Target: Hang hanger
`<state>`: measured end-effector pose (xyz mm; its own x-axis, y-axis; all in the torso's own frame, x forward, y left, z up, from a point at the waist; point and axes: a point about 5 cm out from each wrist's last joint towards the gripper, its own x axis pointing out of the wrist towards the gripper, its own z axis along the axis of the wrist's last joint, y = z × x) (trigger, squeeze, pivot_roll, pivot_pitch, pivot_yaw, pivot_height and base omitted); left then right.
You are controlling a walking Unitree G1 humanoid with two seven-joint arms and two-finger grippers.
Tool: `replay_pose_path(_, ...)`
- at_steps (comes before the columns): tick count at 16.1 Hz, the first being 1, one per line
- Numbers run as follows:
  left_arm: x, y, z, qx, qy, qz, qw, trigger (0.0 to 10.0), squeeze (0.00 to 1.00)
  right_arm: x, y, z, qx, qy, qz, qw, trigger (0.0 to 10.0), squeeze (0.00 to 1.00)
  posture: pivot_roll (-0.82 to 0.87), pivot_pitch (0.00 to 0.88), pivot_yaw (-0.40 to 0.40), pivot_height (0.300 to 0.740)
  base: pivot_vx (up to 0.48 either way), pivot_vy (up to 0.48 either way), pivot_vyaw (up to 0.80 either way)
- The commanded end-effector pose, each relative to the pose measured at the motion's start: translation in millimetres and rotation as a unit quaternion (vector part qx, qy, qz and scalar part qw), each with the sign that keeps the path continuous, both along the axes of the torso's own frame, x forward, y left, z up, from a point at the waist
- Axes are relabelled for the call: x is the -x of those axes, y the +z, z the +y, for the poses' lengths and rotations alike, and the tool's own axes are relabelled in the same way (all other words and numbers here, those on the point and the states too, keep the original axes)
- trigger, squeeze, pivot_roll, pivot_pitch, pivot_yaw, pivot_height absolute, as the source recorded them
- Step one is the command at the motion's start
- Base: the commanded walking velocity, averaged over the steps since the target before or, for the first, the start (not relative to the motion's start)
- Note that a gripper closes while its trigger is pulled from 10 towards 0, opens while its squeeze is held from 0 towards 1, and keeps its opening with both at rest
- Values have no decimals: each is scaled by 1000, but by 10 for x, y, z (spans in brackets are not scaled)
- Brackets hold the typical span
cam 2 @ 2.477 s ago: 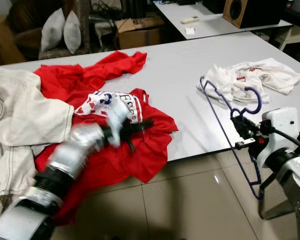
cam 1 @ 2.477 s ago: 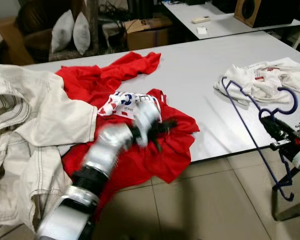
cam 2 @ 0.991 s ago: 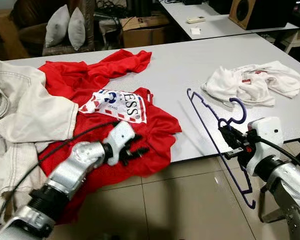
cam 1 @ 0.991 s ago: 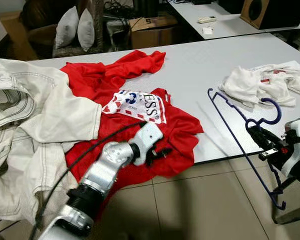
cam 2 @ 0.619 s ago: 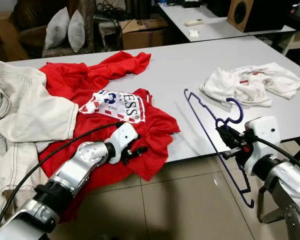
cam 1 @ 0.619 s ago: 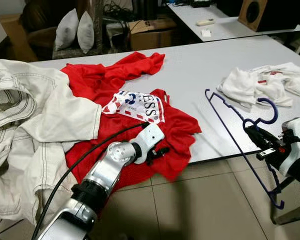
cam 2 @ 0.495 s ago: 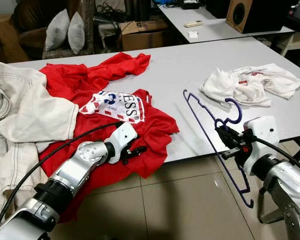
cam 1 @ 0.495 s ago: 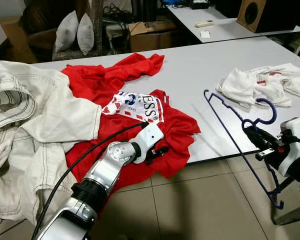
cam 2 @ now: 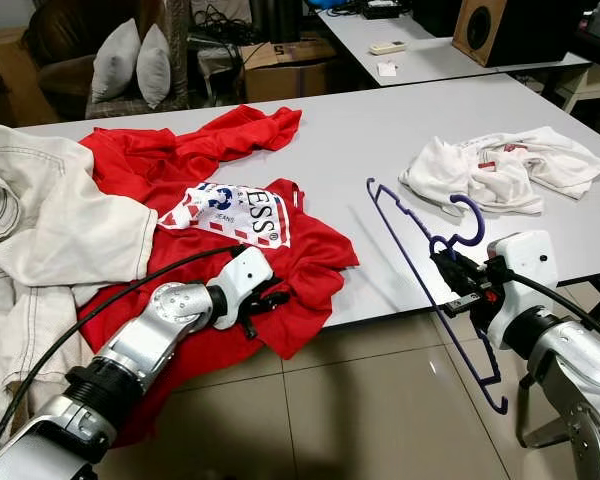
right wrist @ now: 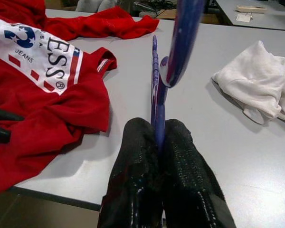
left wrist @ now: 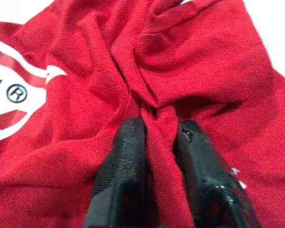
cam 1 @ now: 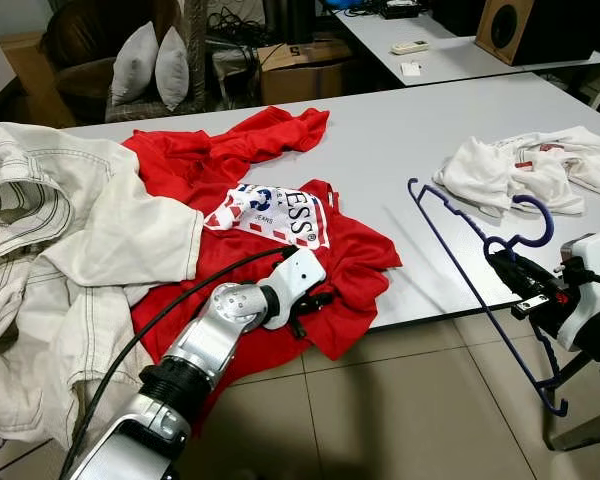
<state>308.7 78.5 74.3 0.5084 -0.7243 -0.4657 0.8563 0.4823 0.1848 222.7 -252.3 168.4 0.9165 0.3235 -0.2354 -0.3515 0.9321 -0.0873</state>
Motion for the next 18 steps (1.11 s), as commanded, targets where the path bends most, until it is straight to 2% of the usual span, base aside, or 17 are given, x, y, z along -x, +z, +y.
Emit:
replay_pose_path(1,82,-154,97,-20,-6,35,999,0,0,-16,45,-8,5,2,-10,1000,10000,0,-78,0,40,740,0,0,0)
replay_pose_path(2,90,-136,97,-14,-18,32,999,0,0,-15,51,-18,2,1,-11,1000,10000,0,-78,0,40,740,0,0,0)
replay_pose_path(4,65,13,229,-19,-66,3,998,0,0,-12,117,-120,-20,-2,-31,999,10000,0,-80,0,39,740,0,0,0)
replay_pose_path(7,61,118,323,-19,-94,-6,995,0,0,21,130,-144,-32,19,-32,999,10000,0,-80,0,39,740,0,0,0)
replay_pose_path(9,72,220,460,-24,-117,-5,993,0,0,108,112,-137,-41,68,-14,997,10000,0,-81,0,39,740,0,0,0)
replay_pose_path(11,106,365,740,-48,-143,5,989,0,0,295,44,-140,-42,149,43,987,10000,0,-83,0,40,740,0,0,0)
replay_pose_path(14,136,429,941,-73,-142,23,987,0,0,314,38,-236,-44,143,59,987,10000,0,-78,0,36,740,0,0,0)
replay_pose_path(17,316,385,929,-73,-182,73,978,0,0,263,10,-258,-51,145,74,985,10000,0,-75,0,31,740,0,0,0)
replay_pose_path(18,323,374,926,-73,-182,70,978,0,0,250,4,-259,-49,144,75,985,10000,0,-73,0,29,740,0,0,0)
